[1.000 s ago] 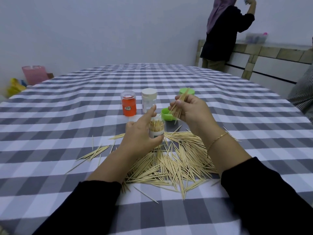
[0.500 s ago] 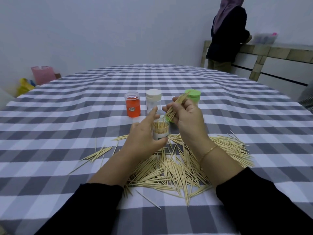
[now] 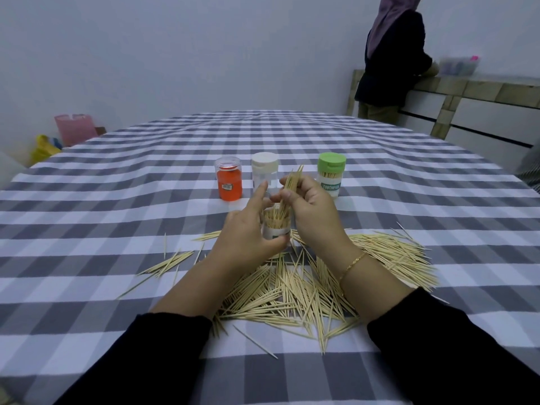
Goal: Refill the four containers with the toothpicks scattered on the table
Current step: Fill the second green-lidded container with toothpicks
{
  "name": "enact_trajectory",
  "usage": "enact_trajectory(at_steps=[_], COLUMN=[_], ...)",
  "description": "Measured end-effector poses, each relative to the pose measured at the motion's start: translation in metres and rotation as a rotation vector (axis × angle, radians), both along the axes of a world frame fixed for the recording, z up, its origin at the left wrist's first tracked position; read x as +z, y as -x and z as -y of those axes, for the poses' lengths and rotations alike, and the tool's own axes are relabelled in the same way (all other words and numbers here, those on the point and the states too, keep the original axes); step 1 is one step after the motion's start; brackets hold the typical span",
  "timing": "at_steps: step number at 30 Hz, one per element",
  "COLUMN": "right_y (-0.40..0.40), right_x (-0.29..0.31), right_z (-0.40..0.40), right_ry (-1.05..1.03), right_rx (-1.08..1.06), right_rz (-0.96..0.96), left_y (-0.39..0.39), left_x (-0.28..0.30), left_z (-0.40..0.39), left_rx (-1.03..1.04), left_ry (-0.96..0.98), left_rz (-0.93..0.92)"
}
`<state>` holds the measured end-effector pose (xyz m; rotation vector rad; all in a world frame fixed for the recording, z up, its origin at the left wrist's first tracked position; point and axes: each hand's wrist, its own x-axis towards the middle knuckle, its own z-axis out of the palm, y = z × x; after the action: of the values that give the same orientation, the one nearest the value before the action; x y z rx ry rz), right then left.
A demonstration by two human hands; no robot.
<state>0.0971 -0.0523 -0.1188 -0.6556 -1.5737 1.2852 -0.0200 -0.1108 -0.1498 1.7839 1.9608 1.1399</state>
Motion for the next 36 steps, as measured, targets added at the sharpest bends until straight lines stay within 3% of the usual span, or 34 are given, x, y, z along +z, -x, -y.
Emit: enact_trajectory(at_steps=[13, 25, 29, 36], right_y=[-0.001, -0.006, -0.003, -0.005], right_x=[-0.006, -0.007, -0.011, -0.008], right_z=[0.002, 0.006, 0.006, 0.01], right_ry=[0.007, -0.118, -0.135, -0.358], right_rx=[0.02, -0.046, -0.031, -0.115], right_rz=[0.153, 0.064, 0.192, 0.439], left_y=[0.0, 0.0, 0.001, -0.001], left_x=[0.0, 0.001, 0.002, 0.004], left_z=[0.0, -0.001, -0.001, 0.001], left_rx=[-0.004, 0.002, 0.001, -0.001], left_ry=[-0.013, -0.02, -0.009, -0.008], left_rz=[-0.015, -0.037, -0.037, -0.026])
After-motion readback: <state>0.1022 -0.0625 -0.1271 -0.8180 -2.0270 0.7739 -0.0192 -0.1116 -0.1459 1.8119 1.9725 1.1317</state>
